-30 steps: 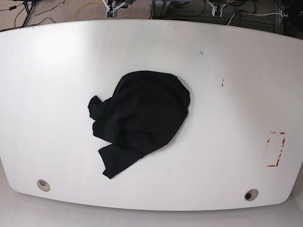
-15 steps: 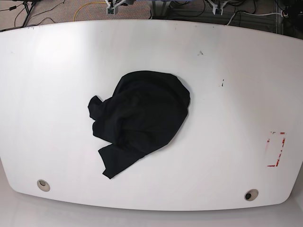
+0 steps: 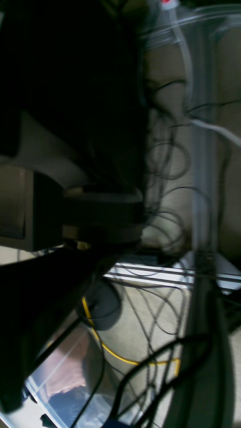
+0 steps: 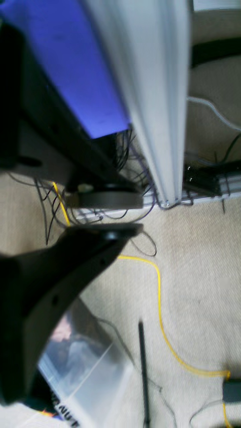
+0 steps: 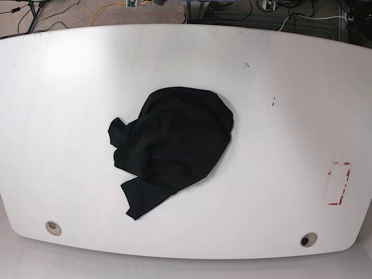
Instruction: Layout the t-shirt on the table in an organized manner, then fold the t-shirt properly
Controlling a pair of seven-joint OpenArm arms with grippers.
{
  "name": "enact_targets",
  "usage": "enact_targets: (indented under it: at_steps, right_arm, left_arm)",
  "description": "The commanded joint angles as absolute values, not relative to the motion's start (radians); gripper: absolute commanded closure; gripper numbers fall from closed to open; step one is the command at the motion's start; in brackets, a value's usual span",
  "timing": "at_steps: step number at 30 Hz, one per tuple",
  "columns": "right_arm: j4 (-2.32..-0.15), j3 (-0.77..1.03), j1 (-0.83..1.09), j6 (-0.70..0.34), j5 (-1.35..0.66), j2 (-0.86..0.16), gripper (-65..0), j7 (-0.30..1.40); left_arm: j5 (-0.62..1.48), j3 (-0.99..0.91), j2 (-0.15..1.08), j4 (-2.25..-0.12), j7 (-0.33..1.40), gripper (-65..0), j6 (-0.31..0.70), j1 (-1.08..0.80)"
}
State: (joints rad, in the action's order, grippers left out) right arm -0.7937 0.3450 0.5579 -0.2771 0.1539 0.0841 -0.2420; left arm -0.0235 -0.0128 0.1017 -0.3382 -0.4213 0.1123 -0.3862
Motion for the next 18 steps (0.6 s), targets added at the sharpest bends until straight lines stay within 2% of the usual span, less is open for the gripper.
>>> enact_targets:
  at_steps: [1,8,18]
  right_arm:
    - [-0.869,0.344,0.618,-0.280,0.153,0.093,-6.5,-0.257]
    - [-1.001,0.343,0.711,-0.282,0.151,0.119,-6.5,-0.257]
    - [-1.199,0.268,0.863,-0.283,0.151,0.131,-6.5,-0.257]
  left_arm:
    - [-0.024,-0.015,0.127,-0.444,-0.430,-10.4,0.107,-0.472]
    - [-0.024,-0.018,0.130,-0.671,-0.429,-10.4,0.107,-0.624]
    - [-0.022,-0.140,0.150,-0.993,-0.429,-10.4,0.108,-0.834]
